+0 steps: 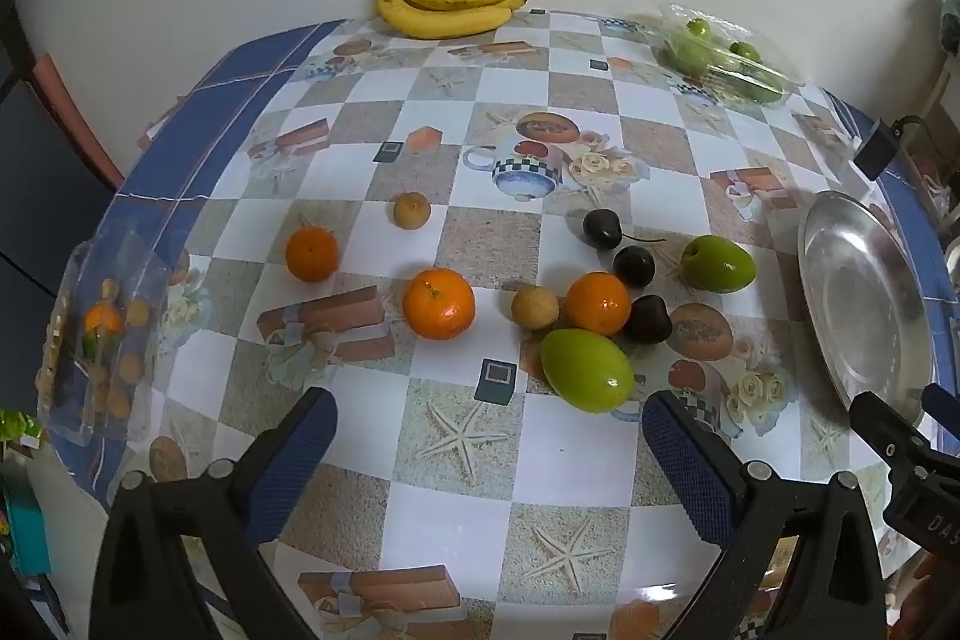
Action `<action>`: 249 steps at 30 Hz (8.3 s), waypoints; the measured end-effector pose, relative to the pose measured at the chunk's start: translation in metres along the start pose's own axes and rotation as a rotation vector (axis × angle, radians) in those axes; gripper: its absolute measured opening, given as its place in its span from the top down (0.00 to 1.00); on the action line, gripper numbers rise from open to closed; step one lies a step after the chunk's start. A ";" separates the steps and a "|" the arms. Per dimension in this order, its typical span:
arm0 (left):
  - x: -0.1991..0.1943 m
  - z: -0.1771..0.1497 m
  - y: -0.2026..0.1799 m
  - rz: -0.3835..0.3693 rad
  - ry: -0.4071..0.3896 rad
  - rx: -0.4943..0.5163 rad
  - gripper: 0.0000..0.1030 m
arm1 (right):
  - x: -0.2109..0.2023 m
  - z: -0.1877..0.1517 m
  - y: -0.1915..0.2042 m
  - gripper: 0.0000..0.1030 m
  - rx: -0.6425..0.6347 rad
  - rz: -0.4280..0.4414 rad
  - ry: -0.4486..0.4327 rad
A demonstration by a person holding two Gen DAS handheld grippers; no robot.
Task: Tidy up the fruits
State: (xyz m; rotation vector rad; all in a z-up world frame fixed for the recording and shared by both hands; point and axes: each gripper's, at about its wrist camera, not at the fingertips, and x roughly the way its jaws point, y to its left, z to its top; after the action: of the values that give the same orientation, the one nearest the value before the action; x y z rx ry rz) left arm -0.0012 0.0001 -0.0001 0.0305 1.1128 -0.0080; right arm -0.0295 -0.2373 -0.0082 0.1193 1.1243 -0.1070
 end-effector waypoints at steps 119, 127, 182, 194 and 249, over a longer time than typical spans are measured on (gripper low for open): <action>0.014 0.026 0.057 -0.069 0.050 -0.121 0.00 | 0.004 0.030 0.065 0.00 -0.037 0.275 0.018; 0.018 0.046 0.077 -0.051 0.038 -0.084 0.00 | 0.019 0.037 0.093 0.00 -0.054 0.320 0.047; 0.111 0.060 0.048 -0.204 0.248 -0.081 0.55 | 0.091 0.018 0.142 0.44 -0.080 0.331 0.235; 0.104 0.057 0.055 -0.207 0.262 -0.138 0.59 | 0.094 0.020 0.146 0.54 -0.071 0.363 0.256; 0.026 0.088 -0.191 -0.311 0.103 0.098 0.59 | 0.027 0.066 -0.119 0.54 0.458 0.006 -0.023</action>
State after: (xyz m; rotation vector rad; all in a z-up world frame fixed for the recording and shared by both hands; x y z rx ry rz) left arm 0.0852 -0.1927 0.0110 -0.0550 1.2105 -0.3425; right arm 0.0233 -0.3657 -0.0094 0.5280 1.0612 -0.3592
